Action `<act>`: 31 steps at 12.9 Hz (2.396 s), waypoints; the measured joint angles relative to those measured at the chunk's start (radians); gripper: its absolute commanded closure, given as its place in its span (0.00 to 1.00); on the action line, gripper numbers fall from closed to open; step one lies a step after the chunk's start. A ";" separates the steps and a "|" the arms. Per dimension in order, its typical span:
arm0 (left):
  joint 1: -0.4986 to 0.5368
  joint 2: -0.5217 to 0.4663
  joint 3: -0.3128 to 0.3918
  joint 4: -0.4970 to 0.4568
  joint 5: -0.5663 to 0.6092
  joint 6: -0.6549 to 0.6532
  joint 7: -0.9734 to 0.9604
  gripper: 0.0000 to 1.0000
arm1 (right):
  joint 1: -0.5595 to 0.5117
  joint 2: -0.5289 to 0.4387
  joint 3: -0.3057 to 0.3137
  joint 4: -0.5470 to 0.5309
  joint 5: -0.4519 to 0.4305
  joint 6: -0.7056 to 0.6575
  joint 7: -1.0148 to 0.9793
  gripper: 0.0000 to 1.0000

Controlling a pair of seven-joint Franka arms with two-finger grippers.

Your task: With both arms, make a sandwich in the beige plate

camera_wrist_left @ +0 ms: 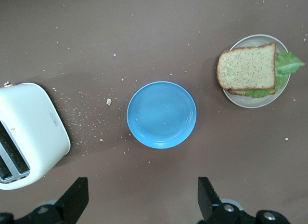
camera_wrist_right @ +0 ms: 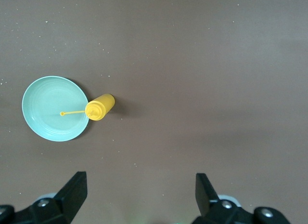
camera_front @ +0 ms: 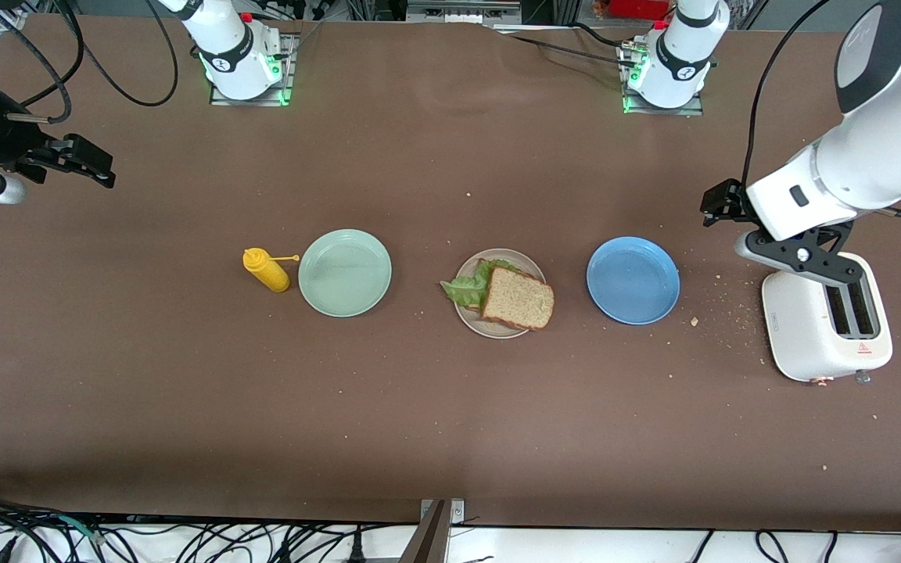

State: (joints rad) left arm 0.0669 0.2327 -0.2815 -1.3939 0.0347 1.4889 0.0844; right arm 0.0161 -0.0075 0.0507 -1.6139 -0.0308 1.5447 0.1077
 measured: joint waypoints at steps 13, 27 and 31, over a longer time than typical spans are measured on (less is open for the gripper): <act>-0.055 -0.194 0.157 -0.206 -0.041 0.077 -0.100 0.00 | 0.000 0.000 0.000 0.000 0.000 0.003 0.000 0.00; -0.050 -0.193 0.143 -0.204 -0.041 0.067 -0.113 0.00 | 0.000 0.000 0.000 0.000 0.000 0.007 0.000 0.00; -0.047 -0.193 0.143 -0.204 -0.041 0.067 -0.113 0.00 | 0.000 0.000 0.000 0.000 0.000 0.011 0.000 0.00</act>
State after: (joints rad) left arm 0.0196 0.0399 -0.1389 -1.5978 -0.0067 1.5558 -0.0291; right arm 0.0159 -0.0074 0.0506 -1.6137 -0.0308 1.5555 0.1075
